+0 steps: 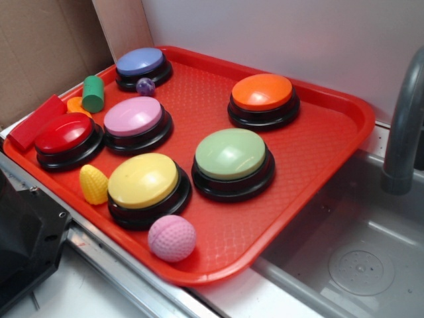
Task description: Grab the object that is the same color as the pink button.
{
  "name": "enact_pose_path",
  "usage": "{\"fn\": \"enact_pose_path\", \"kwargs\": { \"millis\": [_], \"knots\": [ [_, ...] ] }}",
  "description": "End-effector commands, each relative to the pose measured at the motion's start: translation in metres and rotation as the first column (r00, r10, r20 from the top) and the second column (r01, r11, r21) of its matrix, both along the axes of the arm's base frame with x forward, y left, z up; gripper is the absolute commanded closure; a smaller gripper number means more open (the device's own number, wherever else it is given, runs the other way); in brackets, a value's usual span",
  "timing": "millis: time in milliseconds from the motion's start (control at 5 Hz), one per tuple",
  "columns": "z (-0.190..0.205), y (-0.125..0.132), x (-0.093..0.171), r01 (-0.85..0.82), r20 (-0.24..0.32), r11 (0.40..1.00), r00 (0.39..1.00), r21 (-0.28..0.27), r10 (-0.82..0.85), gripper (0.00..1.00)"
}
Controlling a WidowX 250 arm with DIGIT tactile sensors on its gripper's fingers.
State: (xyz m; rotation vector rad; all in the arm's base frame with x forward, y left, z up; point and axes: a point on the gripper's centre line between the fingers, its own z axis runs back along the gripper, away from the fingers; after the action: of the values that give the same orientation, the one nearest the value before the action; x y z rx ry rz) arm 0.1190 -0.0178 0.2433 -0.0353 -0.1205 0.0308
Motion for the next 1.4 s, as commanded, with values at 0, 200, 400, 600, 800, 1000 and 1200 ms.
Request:
{"fn": "enact_pose_path", "kwargs": {
  "millis": [0, 200, 400, 600, 800, 1000, 1200],
  "knots": [
    [0.000, 0.000, 0.000, 0.000, 0.000, 1.000, 1.000, 0.000, 0.000, 0.00],
    [-0.022, -0.043, -0.002, -0.069, -0.045, 0.998, 0.997, 0.002, 0.069, 0.00],
    [-0.045, -0.072, -0.004, -0.095, -0.031, 0.995, 0.995, -0.028, 0.095, 0.00],
    [-0.077, -0.094, -0.007, -0.181, -0.004, 0.983, 0.984, -0.033, 0.181, 0.00],
    [-0.112, -0.111, -0.007, -0.221, -0.025, 0.973, 0.975, -0.063, 0.220, 0.00],
    [-0.140, -0.121, -0.002, -0.293, 0.010, 0.953, 0.956, -0.074, 0.294, 0.00],
    [-0.173, -0.135, 0.006, -0.281, -0.013, 0.949, 0.959, -0.145, 0.282, 0.00]
  ]
}}
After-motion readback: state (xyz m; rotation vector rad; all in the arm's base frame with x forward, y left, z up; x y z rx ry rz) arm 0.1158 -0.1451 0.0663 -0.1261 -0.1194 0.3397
